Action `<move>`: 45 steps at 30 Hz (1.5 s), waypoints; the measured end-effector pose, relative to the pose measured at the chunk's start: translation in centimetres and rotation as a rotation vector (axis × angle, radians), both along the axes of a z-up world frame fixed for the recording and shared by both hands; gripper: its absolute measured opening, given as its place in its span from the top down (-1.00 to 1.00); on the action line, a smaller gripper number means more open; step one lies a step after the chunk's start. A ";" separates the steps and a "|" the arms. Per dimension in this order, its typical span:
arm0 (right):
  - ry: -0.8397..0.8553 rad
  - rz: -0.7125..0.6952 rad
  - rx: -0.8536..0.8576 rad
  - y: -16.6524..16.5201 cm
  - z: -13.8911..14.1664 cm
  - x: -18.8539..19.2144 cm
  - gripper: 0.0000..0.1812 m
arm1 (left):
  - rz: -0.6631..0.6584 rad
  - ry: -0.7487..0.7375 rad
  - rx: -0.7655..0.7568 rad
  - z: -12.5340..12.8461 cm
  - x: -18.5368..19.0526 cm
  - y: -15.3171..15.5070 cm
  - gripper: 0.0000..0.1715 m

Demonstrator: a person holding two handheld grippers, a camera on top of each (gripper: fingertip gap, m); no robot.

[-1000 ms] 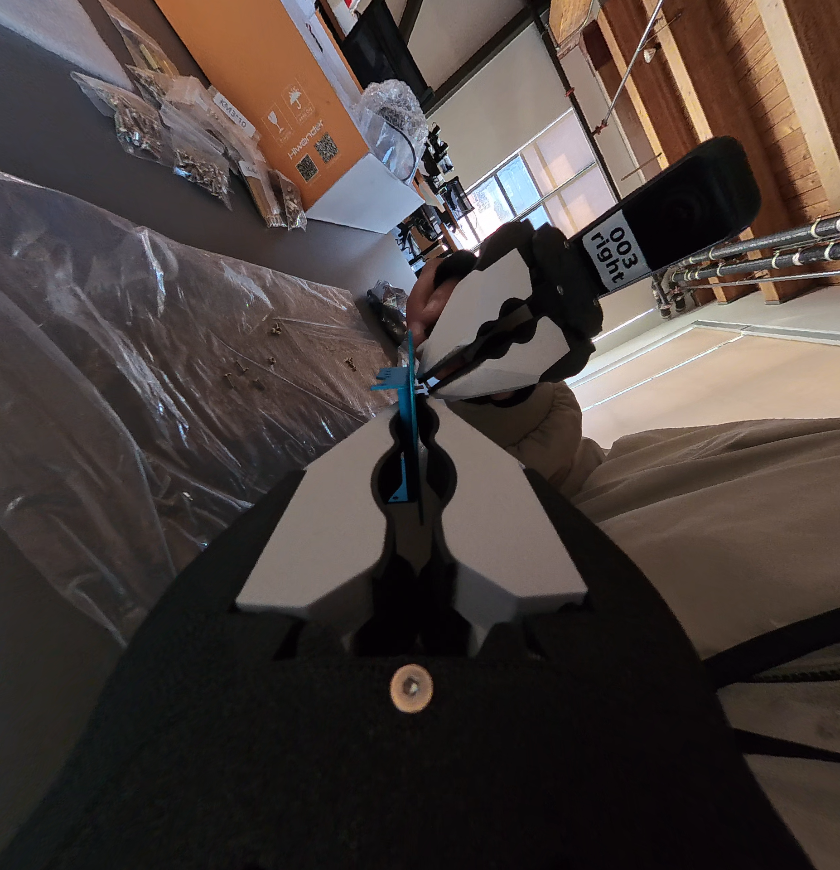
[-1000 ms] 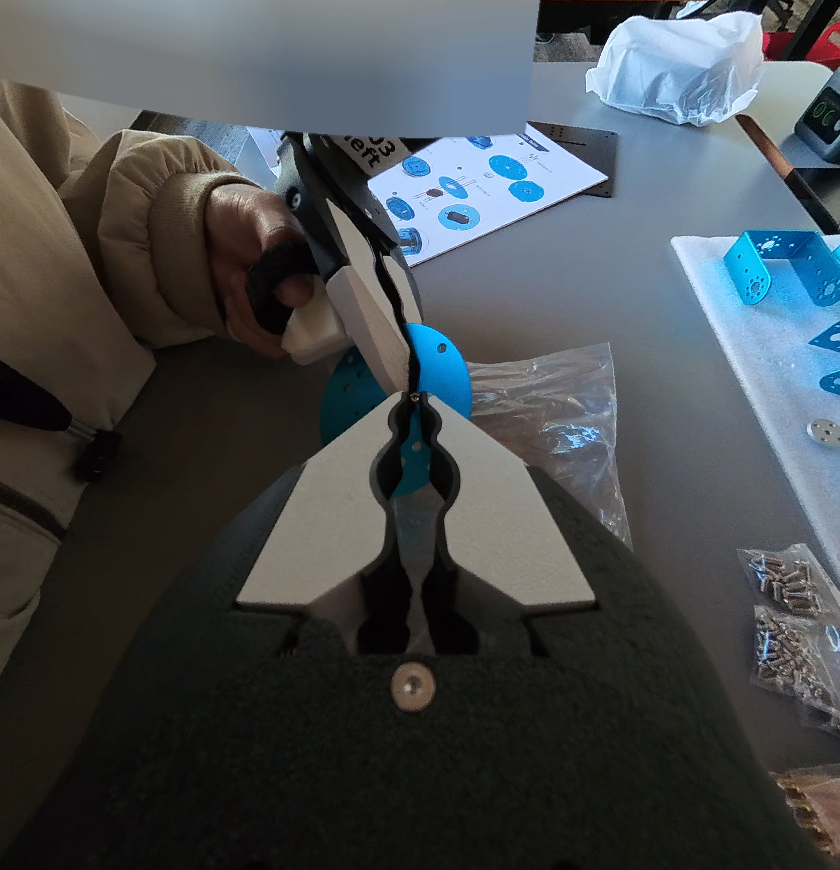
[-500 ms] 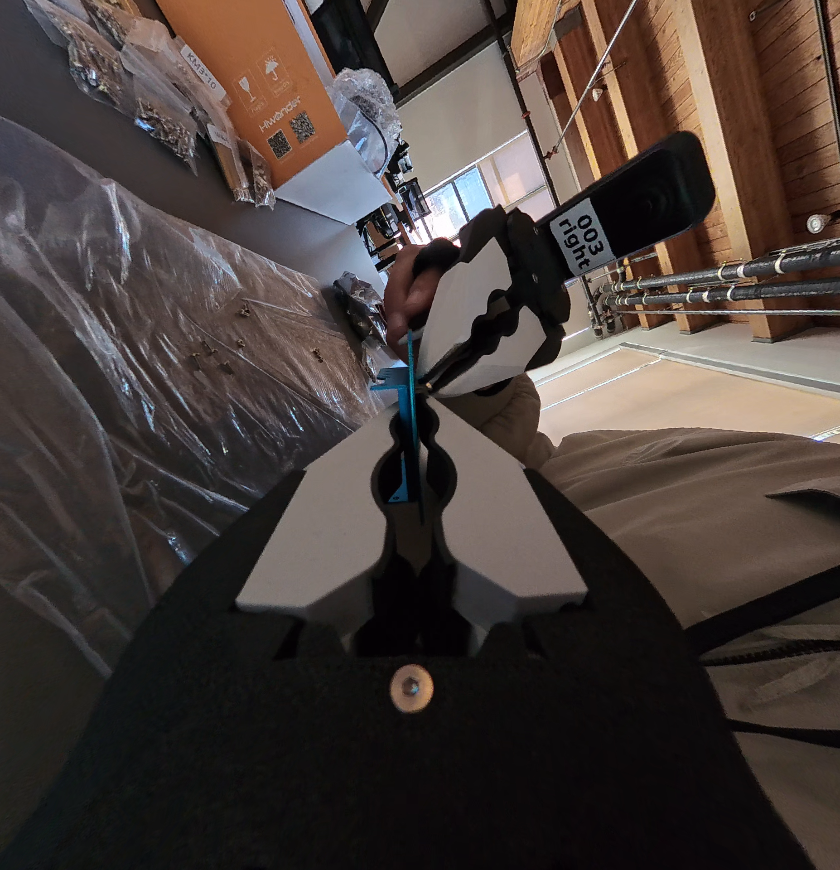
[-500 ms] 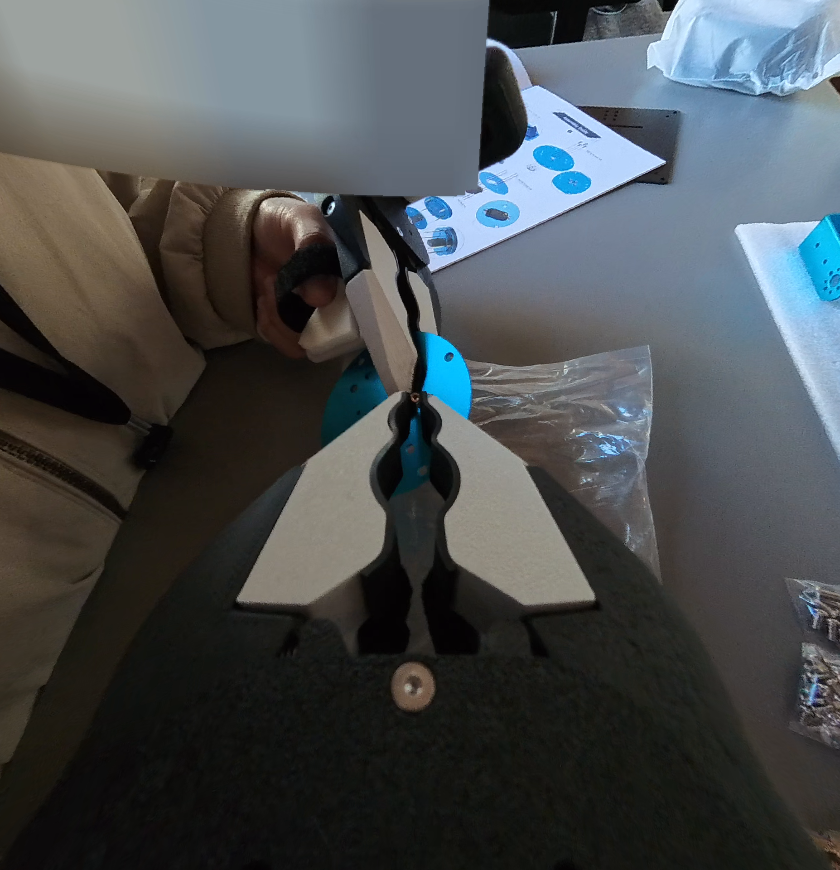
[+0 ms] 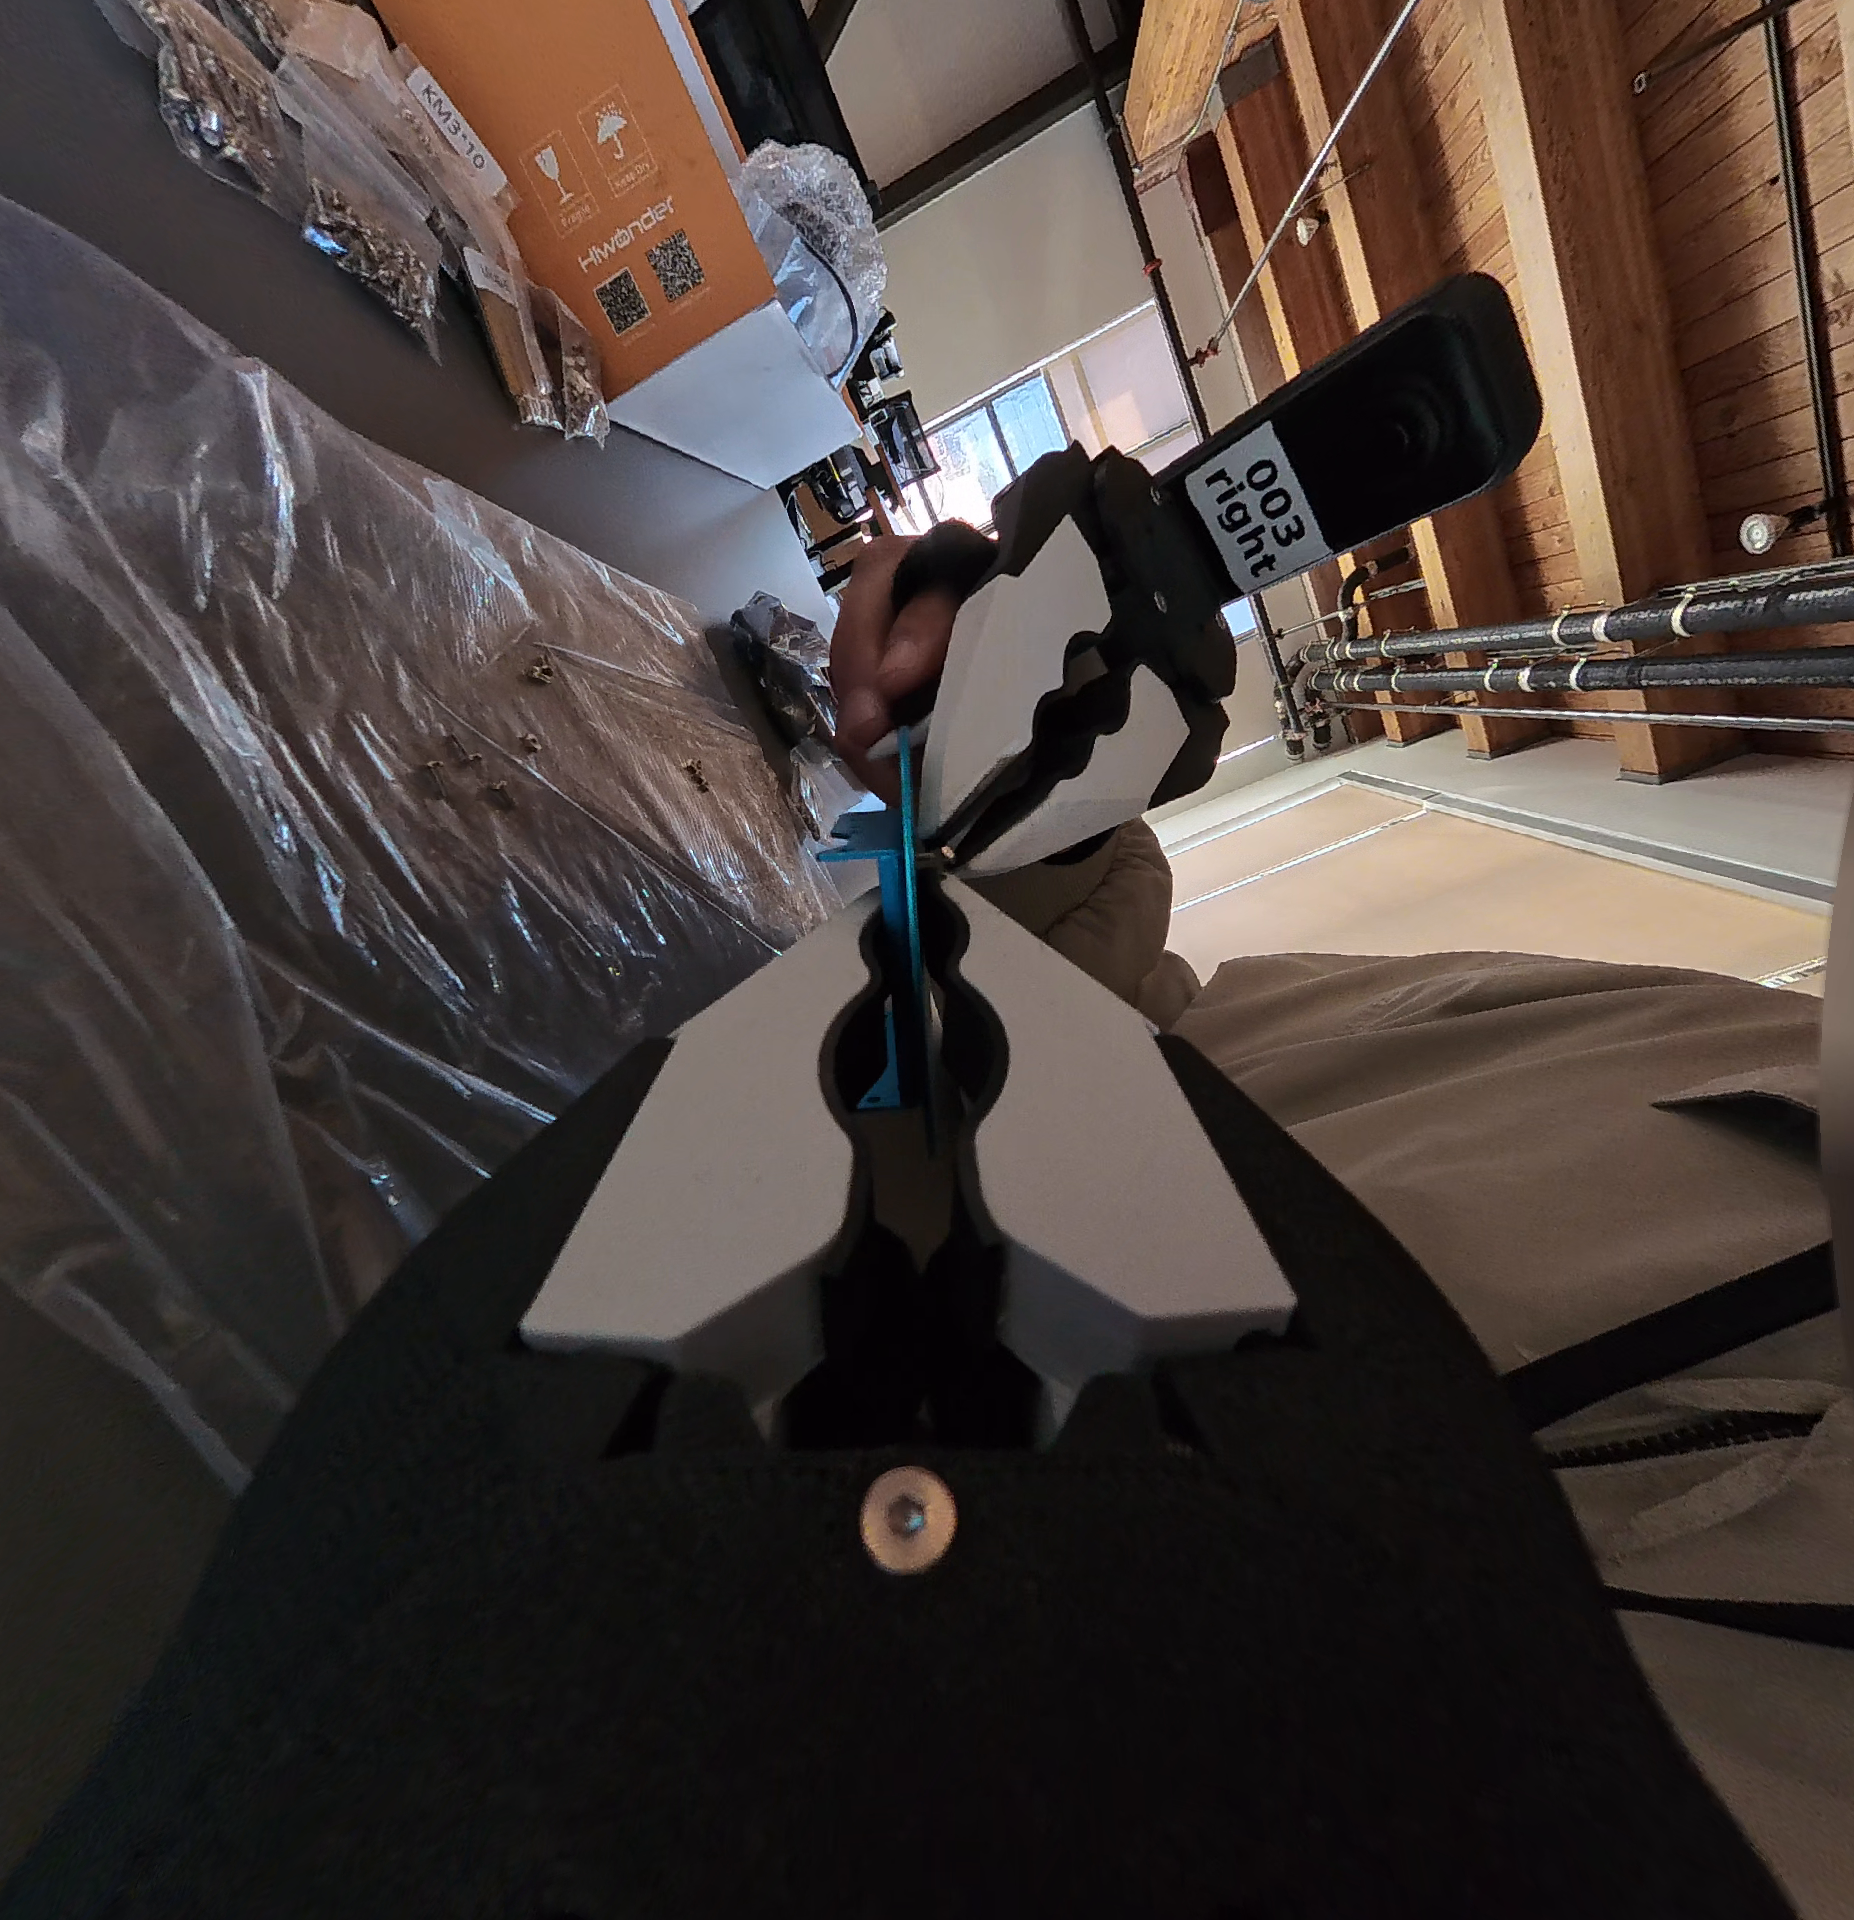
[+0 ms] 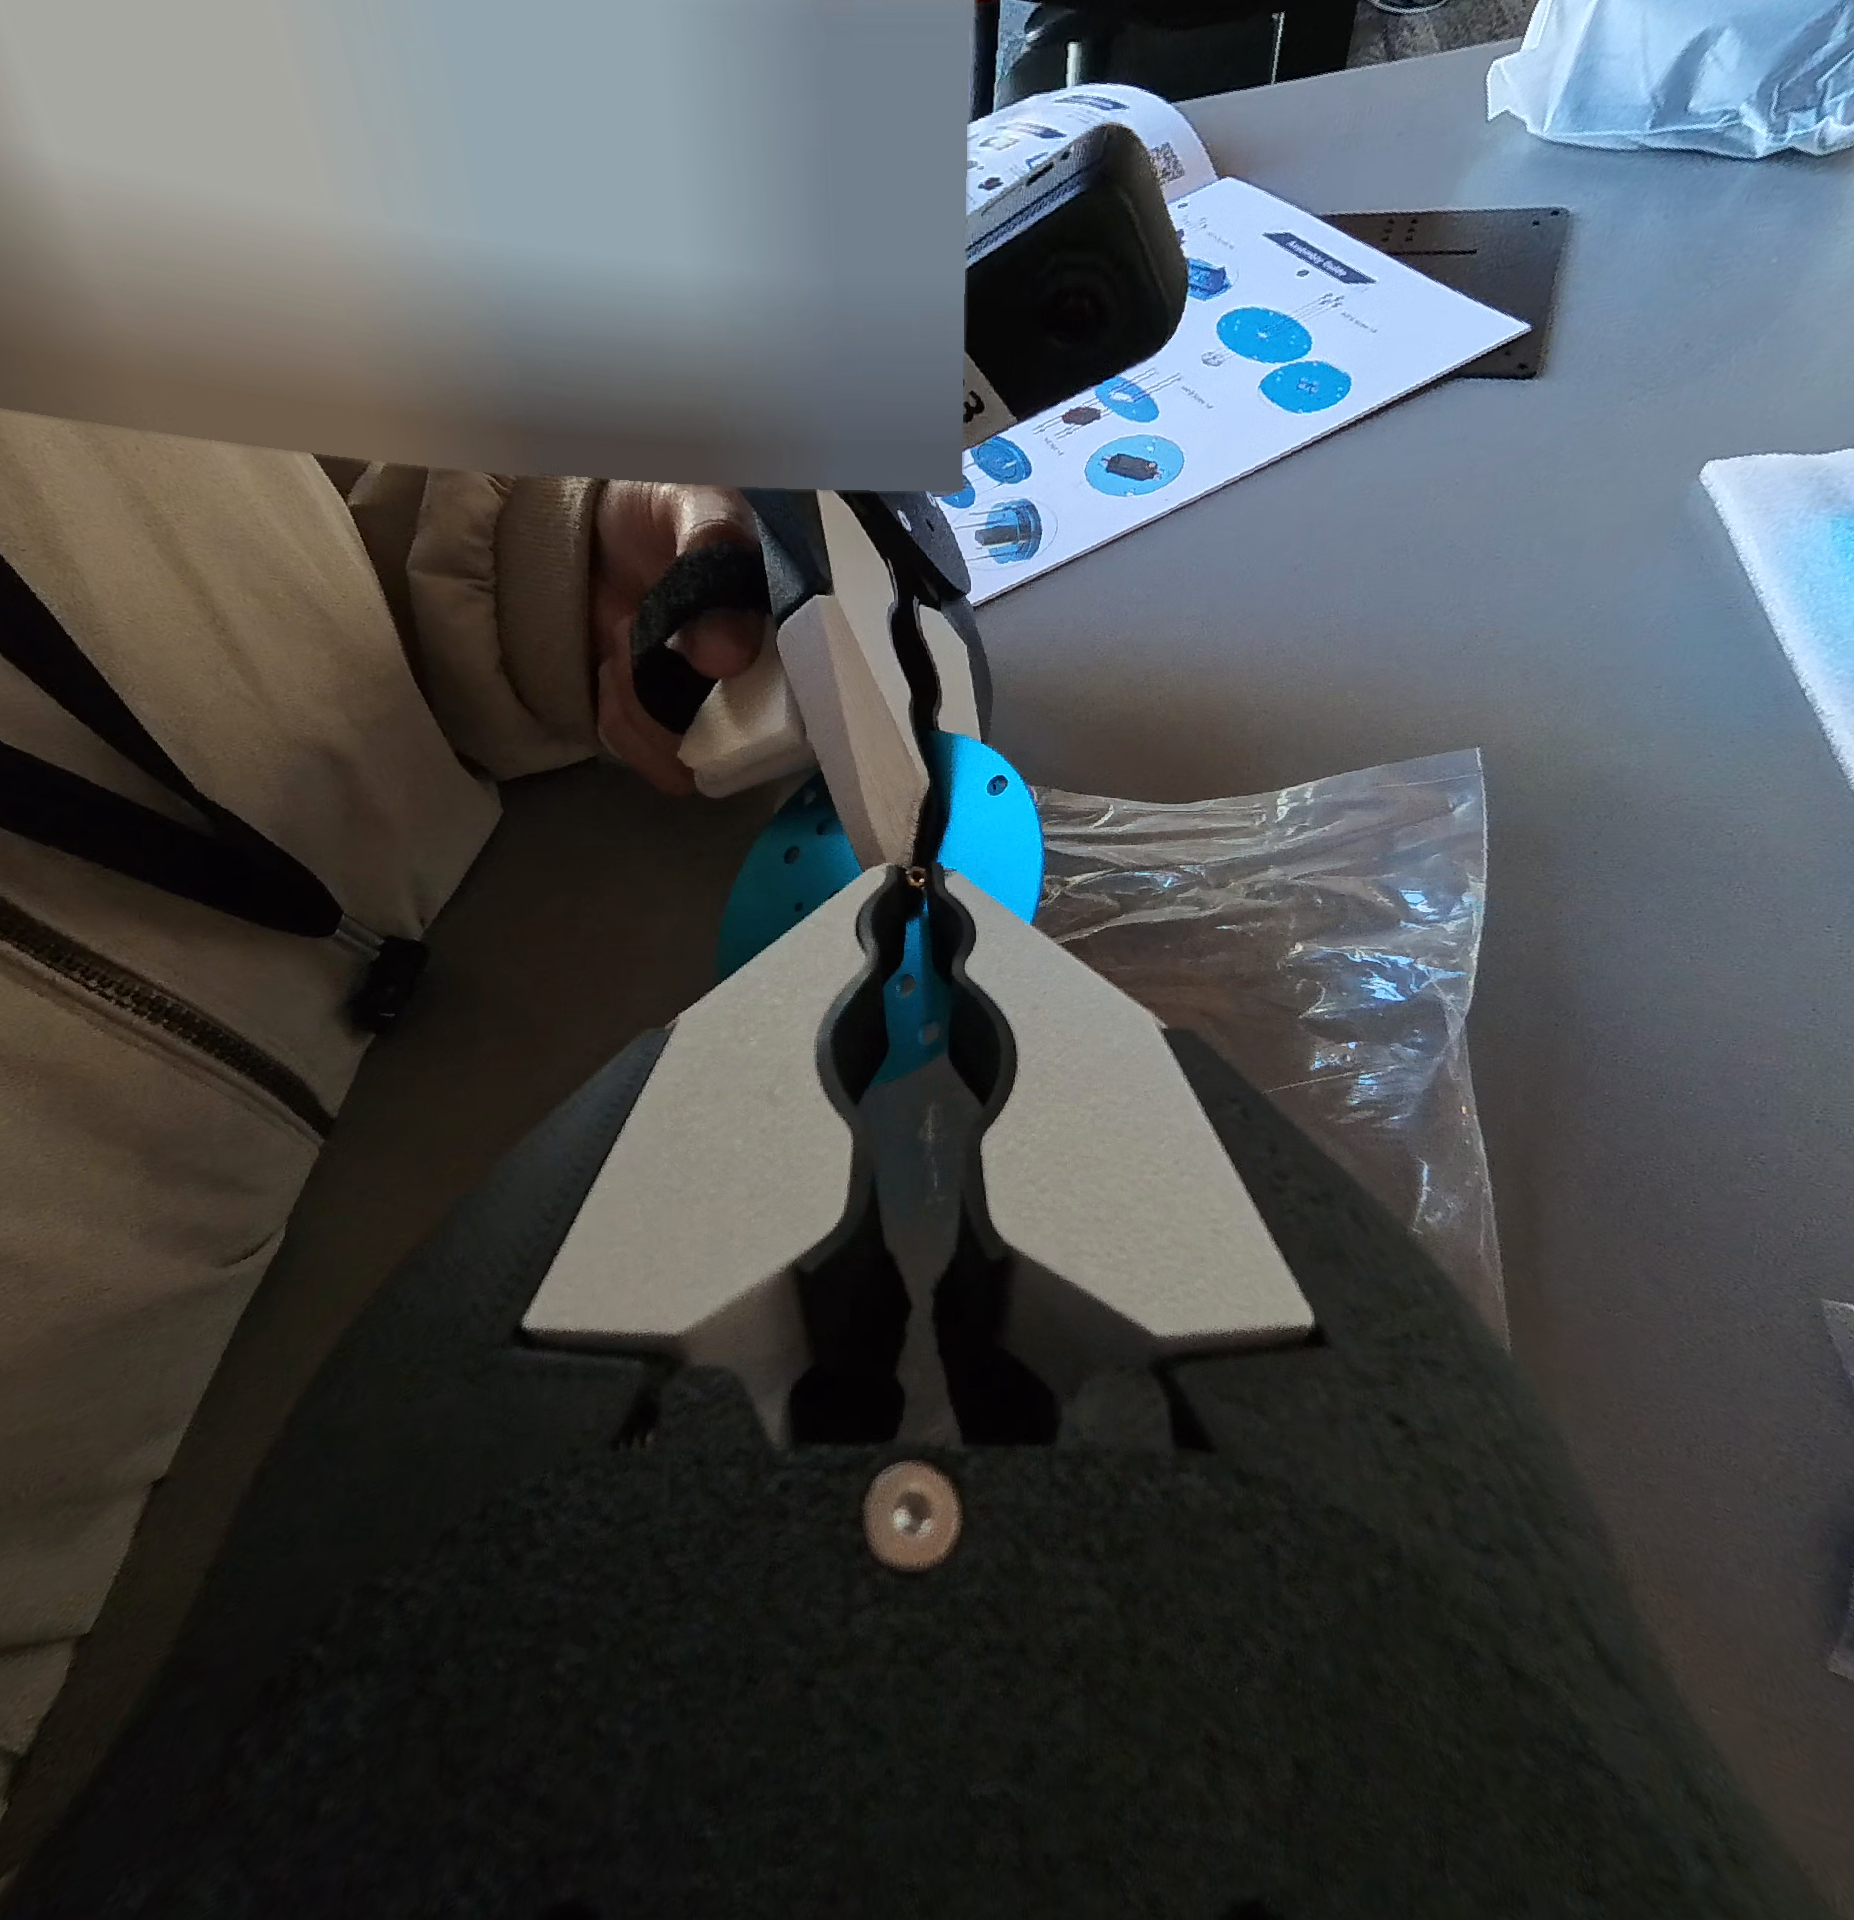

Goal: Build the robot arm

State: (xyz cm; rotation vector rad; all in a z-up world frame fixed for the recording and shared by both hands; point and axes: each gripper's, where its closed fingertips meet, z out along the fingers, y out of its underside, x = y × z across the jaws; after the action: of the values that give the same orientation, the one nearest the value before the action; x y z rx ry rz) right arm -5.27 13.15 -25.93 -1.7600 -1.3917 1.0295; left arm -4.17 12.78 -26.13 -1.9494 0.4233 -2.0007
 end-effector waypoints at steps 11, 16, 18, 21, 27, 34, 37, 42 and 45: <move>-0.001 0.013 -0.011 0.0 0.1 -0.1 0.97 | -0.006 -0.016 -0.021 0.1 0.0 0.0 0.99; -0.001 0.017 -0.023 0.0 0.0 0.0 0.97 | -0.006 -0.013 -0.021 0.0 0.0 0.0 0.99; 0.004 0.022 -0.034 -0.1 0.0 0.0 0.95 | -0.008 -0.014 -0.022 0.1 0.0 0.0 0.99; 0.009 0.026 -0.043 -0.1 0.1 0.0 0.95 | -0.009 -0.015 -0.022 0.1 0.0 0.0 0.99; 0.010 0.032 -0.040 -0.1 0.1 0.0 0.94 | -0.010 -0.021 -0.030 0.1 0.0 0.0 0.99; 0.019 0.018 -0.032 -0.1 0.8 0.4 0.85 | -0.003 -0.032 -0.034 0.3 -0.2 0.1 0.99; -0.007 -0.061 0.038 0.0 1.1 1.9 0.83 | 0.029 -0.032 -0.055 0.1 -0.5 0.8 0.99; -0.072 -0.201 0.062 -2.4 -1.1 4.2 0.83 | 0.071 0.017 -0.041 -0.7 -0.7 1.5 0.99; -0.093 -0.196 -0.003 -6.3 -2.6 4.6 0.83 | 0.103 0.075 0.031 -1.0 -0.8 1.8 0.99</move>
State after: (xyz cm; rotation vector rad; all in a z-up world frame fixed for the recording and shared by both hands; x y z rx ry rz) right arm -0.67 6.82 -28.57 -1.9249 -1.2438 0.8552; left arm -4.94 14.62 -27.15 -1.9897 0.3618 -1.8518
